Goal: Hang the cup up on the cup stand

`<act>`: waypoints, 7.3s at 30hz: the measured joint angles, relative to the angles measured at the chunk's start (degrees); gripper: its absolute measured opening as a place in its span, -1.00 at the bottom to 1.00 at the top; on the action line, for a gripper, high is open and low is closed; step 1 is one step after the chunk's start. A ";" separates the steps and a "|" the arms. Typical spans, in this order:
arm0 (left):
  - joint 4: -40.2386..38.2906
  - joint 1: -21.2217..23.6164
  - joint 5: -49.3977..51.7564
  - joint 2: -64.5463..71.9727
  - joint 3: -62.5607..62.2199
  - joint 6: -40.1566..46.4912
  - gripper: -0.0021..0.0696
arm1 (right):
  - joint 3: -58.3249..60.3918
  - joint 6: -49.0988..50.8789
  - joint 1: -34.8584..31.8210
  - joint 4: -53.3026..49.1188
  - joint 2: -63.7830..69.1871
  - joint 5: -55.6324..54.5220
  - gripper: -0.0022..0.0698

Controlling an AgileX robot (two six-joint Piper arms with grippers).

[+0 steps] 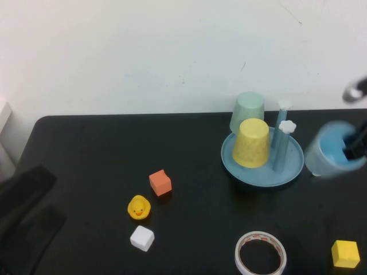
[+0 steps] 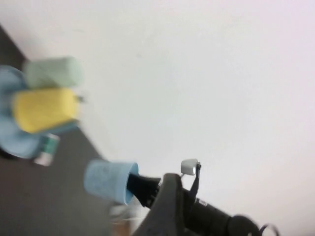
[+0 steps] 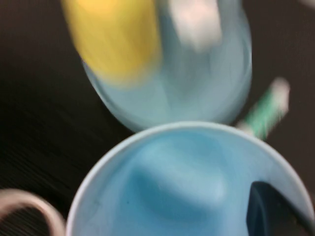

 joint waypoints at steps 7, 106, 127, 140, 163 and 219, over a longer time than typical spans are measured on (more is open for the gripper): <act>-5.95 0.00 1.15 0.61 0.00 -4.22 0.98 | 0.00 -10.89 14.57 16.60 -16.10 -3.99 -0.88; -6.75 0.09 4.06 31.22 -31.08 94.14 0.62 | 32.10 -48.55 52.30 48.78 -38.96 -24.17 -0.94; -7.23 -31.16 -15.69 79.58 -73.14 87.17 0.62 | 38.55 -48.55 52.30 55.17 -49.01 -18.69 -0.94; -7.46 -31.50 -16.44 109.58 -102.60 87.17 0.62 | 43.16 -50.87 52.30 59.55 -52.59 -34.21 -0.94; -7.57 -31.63 -22.47 131.32 -125.16 83.95 0.61 | 46.97 -61.94 52.30 75.13 -52.67 -51.10 -0.94; -8.99 -34.63 -36.18 128.25 -132.96 89.56 0.54 | 45.34 -65.09 52.30 75.60 -52.67 -45.13 -0.94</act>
